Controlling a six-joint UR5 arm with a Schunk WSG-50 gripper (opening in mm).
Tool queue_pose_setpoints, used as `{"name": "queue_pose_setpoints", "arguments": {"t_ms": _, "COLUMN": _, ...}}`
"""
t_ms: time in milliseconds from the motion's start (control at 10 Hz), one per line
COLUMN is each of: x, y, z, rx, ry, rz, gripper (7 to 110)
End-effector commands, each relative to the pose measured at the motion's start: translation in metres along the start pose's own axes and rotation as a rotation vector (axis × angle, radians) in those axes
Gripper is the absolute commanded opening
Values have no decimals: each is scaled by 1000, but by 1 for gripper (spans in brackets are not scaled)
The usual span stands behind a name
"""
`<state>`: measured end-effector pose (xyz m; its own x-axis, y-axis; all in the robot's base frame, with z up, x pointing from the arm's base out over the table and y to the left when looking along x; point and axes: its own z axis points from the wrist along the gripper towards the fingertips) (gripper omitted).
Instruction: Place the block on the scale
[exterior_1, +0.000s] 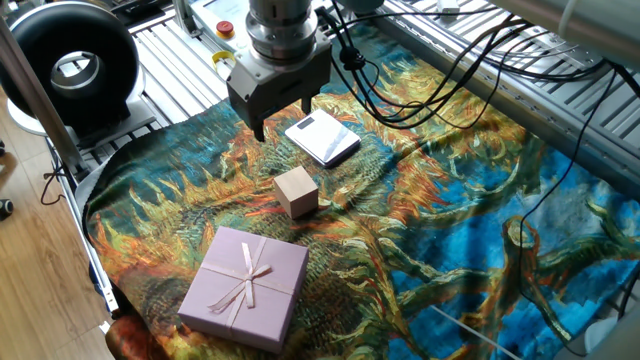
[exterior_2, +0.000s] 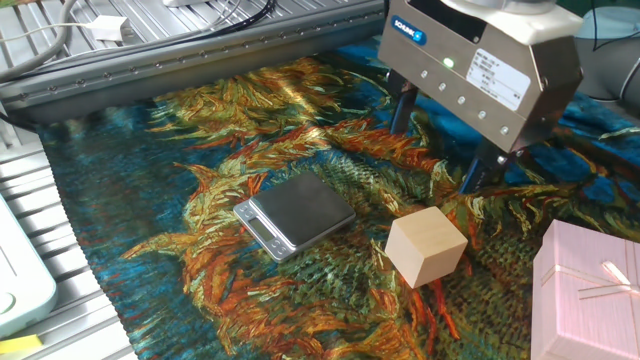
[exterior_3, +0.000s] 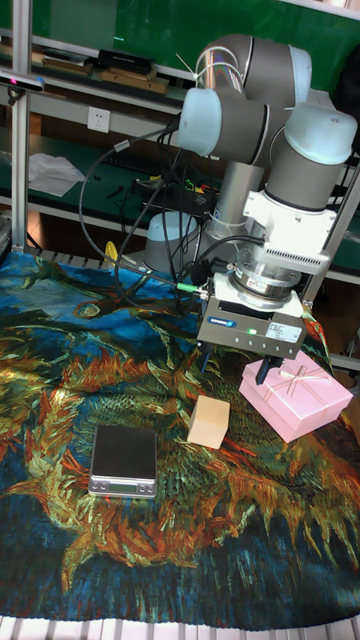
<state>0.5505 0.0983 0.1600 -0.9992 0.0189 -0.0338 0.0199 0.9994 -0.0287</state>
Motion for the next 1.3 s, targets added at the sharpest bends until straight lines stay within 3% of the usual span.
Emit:
{"name": "queue_pose_setpoints", "arguments": {"t_ms": 0, "x": 17, "y": 6, "z": -2, "rx": -28, "ry": 68, "rz": -30, "gripper": 88}}
{"name": "queue_pose_setpoints", "arguments": {"t_ms": 500, "x": 23, "y": 31, "z": -4, "rx": -131, "ry": 90, "rz": -69, "gripper": 88}}
{"name": "queue_pose_setpoints", "arguments": {"t_ms": 900, "x": 23, "y": 27, "z": -4, "rx": -115, "ry": 91, "rz": -54, "gripper": 88}}
{"name": "queue_pose_setpoints", "arguments": {"t_ms": 1200, "x": 25, "y": 18, "z": -3, "rx": -76, "ry": 98, "rz": -41, "gripper": 88}}
